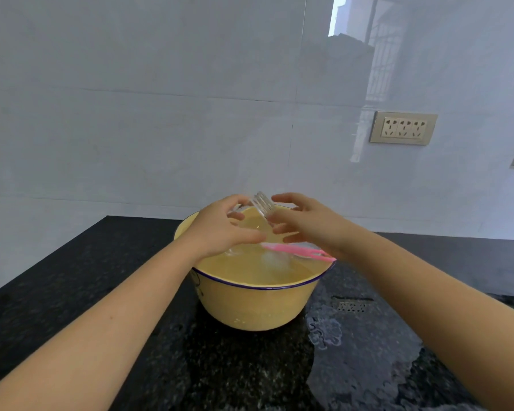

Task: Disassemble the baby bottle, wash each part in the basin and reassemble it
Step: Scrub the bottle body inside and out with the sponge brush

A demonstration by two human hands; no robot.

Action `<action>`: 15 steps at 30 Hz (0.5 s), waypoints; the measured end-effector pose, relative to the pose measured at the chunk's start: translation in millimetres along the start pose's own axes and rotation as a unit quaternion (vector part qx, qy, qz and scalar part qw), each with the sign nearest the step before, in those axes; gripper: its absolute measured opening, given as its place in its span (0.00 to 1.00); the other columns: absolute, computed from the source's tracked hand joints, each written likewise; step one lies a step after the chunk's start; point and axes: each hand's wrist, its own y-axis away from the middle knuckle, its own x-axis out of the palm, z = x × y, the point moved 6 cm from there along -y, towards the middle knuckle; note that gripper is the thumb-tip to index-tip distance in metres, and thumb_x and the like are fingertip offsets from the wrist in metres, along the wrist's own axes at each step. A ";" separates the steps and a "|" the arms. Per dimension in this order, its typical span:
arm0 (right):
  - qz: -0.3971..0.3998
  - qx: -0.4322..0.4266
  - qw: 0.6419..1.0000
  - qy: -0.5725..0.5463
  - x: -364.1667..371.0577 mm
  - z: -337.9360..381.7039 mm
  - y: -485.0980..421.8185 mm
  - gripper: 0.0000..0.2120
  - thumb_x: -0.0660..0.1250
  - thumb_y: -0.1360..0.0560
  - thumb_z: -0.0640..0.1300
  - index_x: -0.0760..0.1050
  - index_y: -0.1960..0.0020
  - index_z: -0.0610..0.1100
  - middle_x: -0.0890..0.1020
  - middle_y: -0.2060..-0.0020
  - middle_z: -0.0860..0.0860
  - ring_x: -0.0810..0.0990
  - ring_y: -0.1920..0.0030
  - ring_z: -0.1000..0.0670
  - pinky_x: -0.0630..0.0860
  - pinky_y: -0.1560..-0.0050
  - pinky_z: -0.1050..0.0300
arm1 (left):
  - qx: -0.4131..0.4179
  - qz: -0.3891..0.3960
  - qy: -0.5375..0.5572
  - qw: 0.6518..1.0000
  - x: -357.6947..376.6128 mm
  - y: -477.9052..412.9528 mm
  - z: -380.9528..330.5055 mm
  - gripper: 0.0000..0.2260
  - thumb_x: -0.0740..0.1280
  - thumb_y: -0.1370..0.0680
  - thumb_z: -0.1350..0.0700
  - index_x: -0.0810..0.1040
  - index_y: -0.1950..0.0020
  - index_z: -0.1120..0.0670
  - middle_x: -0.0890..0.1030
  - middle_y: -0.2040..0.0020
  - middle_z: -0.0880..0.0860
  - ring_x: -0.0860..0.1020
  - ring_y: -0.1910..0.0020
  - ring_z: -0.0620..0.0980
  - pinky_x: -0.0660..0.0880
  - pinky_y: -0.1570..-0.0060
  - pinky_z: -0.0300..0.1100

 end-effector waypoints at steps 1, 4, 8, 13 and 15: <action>0.015 0.017 0.999 -0.040 4.5 -0.7 1.4 0.26 0.69 0.27 0.50 0.67 0.32 0.51 0.79 0.48 0.47 0.80 0.47 0.48 0.79 0.45 0.50 | 0.008 0.002 -0.020 1.000 1.0 1.0 -1.7 0.27 0.77 0.35 0.51 0.70 0.40 0.40 0.76 0.44 0.48 0.76 0.45 0.46 0.72 0.56 0.37; 0.034 0.037 0.994 -0.094 17.8 -2.3 4.0 0.26 0.67 0.27 0.57 0.66 0.32 0.52 0.77 0.48 0.47 0.80 0.50 0.48 0.81 0.52 0.53 | 0.042 0.010 -0.077 0.996 8.5 5.9 -11.1 0.29 0.77 0.35 0.48 0.72 0.36 0.43 0.77 0.45 0.46 0.75 0.45 0.44 0.72 0.49 0.40; -0.036 0.063 0.989 -0.128 25.0 -8.8 0.9 0.23 0.64 0.25 0.58 0.70 0.37 0.45 0.77 0.52 0.44 0.80 0.57 0.48 0.79 0.62 0.55 | 0.069 -0.003 -0.106 0.992 11.4 8.9 -19.3 0.34 0.78 0.37 0.46 0.69 0.34 0.45 0.74 0.41 0.45 0.73 0.42 0.42 0.71 0.45 0.40; -0.067 0.106 0.957 -0.260 22.0 -15.2 -1.5 0.18 0.62 0.23 0.54 0.71 0.43 0.39 0.75 0.58 0.42 0.79 0.62 0.45 0.82 0.60 0.50 | 0.039 -0.040 -0.043 0.998 -4.5 11.4 -11.9 0.37 0.79 0.38 0.47 0.67 0.33 0.46 0.73 0.40 0.46 0.74 0.43 0.44 0.70 0.49 0.36; -0.062 0.112 0.936 -0.329 22.4 -13.3 -0.3 0.14 0.61 0.22 0.51 0.71 0.49 0.39 0.77 0.59 0.41 0.80 0.65 0.45 0.82 0.59 0.50 | 0.012 -0.036 0.020 0.999 -7.8 14.2 -6.3 0.36 0.78 0.38 0.46 0.68 0.34 0.46 0.76 0.42 0.46 0.76 0.44 0.44 0.73 0.48 0.38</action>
